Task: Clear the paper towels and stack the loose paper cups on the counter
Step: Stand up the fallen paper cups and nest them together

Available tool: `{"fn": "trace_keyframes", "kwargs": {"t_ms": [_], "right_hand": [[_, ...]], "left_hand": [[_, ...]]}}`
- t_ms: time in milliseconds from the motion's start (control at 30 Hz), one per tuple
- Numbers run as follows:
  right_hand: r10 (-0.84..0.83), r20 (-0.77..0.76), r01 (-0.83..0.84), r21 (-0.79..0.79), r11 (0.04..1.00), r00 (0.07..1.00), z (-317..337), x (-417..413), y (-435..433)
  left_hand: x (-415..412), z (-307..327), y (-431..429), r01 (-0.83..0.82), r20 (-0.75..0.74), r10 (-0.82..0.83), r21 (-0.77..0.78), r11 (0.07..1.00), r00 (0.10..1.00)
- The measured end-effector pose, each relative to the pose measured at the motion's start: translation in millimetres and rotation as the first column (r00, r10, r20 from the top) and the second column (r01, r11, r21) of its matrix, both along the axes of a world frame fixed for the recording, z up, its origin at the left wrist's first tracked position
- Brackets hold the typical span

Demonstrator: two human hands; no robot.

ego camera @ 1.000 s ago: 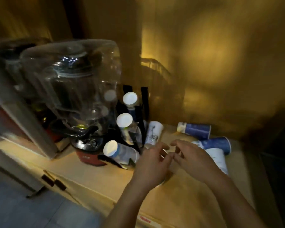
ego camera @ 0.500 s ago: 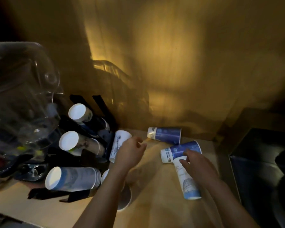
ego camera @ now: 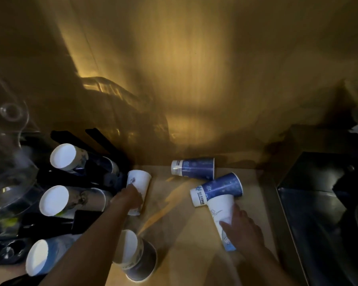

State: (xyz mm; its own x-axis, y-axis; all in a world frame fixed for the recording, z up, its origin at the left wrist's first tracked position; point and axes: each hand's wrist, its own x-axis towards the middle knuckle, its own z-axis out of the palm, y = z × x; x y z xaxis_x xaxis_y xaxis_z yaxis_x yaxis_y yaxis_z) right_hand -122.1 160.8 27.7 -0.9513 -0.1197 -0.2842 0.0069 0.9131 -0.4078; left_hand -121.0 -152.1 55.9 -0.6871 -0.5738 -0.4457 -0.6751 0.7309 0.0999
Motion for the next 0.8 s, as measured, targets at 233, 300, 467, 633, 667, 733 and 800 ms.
{"fn": "trace_keyframes", "kwargs": {"t_ms": [233, 300, 467, 633, 667, 733, 800], "right_hand": [[-0.082, 0.105, 0.09, -0.07, 0.994, 0.991, -5.9, 12.2, -3.3], [-0.094, 0.141, 0.105, -0.071, 0.992, 0.986, -6.6, 15.7, -4.0], [-0.14, 0.224, 0.162, -0.083, 0.983, 0.964, -11.0, 25.2, -5.8], [-0.15, 0.212, 0.175, -0.103, 0.979, 0.966, -9.8, 27.3, -7.7], [-0.146, 0.214, 0.171, -0.101, 0.98, 0.966, -9.3, 27.3, -7.8], [-0.153, 0.219, 0.179, -0.104, 0.978, 0.964, -8.9, 27.4, -7.9], [-0.198, 0.204, 0.229, -0.139, 0.964, 0.959, -8.4, 26.7, -8.2]], "left_hand": [[-20.2, -22.5, -4.9, 0.088, 0.051, -0.088, 0.003, 0.996, 0.995], [-20.5, -28.2, -5.5, 0.117, 0.047, -0.12, 0.059, 0.991, 0.992], [-20.0, -14.3, -10.7, 0.182, -0.121, -0.16, 0.198, 0.963, 0.98], [-33.5, 30.5, 9.5, 0.191, -0.326, -0.122, 0.19, 0.963, 0.937], [-34.8, 41.3, 16.2, 0.207, -0.365, -0.127, 0.189, 0.96, 0.922], [-33.8, 63.3, 29.2, 0.258, -0.433, -0.169, 0.157, 0.953, 0.886], [-27.3, 84.5, 42.2, 0.307, -0.499, -0.211, 0.117, 0.945, 0.84]]}}
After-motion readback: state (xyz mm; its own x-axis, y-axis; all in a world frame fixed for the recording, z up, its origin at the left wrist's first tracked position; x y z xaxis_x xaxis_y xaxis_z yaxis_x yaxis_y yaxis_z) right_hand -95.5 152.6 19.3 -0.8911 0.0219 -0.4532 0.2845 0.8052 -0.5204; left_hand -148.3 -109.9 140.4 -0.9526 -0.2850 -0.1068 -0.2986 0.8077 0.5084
